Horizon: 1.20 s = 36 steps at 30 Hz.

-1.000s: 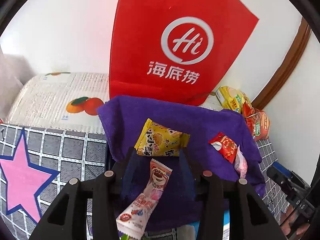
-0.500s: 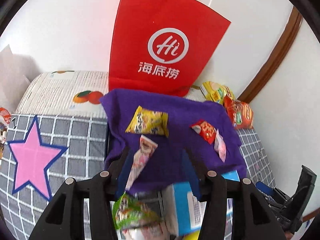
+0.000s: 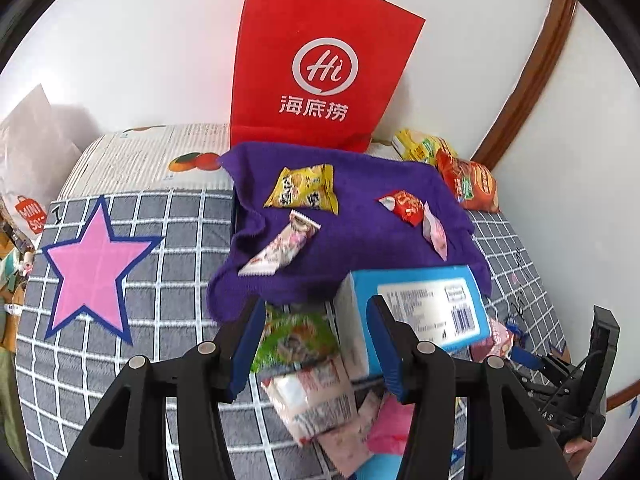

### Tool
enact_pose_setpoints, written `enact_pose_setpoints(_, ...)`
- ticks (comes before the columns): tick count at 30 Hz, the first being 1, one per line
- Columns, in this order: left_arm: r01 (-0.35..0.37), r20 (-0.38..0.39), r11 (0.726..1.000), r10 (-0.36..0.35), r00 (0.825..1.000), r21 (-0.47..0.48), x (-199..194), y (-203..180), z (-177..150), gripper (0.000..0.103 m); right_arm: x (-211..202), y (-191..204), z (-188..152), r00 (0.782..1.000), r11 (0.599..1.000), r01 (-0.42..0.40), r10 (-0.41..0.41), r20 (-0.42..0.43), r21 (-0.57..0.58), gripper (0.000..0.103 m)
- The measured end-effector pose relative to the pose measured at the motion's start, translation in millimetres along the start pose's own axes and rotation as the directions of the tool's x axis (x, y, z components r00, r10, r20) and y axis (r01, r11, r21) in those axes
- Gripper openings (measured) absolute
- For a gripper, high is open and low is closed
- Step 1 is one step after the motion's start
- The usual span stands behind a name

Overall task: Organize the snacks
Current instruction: 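Move the right gripper to the pink panda bag while the left reaches the green snack bag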

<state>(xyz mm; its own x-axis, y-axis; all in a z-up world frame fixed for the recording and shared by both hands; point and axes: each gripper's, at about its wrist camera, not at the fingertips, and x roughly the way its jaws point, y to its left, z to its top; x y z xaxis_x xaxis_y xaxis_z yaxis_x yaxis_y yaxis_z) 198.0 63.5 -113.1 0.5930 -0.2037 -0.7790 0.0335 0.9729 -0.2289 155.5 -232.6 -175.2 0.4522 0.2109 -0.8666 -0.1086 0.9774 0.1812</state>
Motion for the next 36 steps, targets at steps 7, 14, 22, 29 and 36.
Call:
enact_pose_setpoints(7, -0.014, -0.016, 1.000, 0.014, 1.000, -0.001, -7, 3, -21, 0.050, -16, 10, -12, 0.996, 0.994, 0.059, -0.052, 0.074, -0.096, 0.072)
enact_pose_setpoints(14, -0.033, -0.019, 0.999, 0.033, 0.999, 0.009, -14, 6, -33, 0.050, 2, 17, 11, 0.988, 0.953, 0.100, -0.060, 0.145, -0.286, 0.077)
enact_pose_setpoints(22, -0.060, -0.033, 0.998, 0.058, 0.998, -0.034, -4, 20, -33, 0.050, 22, 8, 12, 0.995, 0.957, 0.032, -0.004, 0.098, -0.289, 0.066)
enact_pose_setpoints(29, -0.028, -0.059, 0.999, 0.026, 0.998, -0.034, 23, 15, -28, 0.050, 11, 1, -11, 0.995, 0.972, 0.021, 0.001, 0.095, -0.234, 0.061)
enact_pose_setpoints(36, -0.042, -0.070, 0.999, 0.041, 0.997, -0.011, 52, 2, -19, 0.059, 16, 10, -21, 0.990, 0.966, 0.067, -0.034, 0.137, -0.248, 0.071)
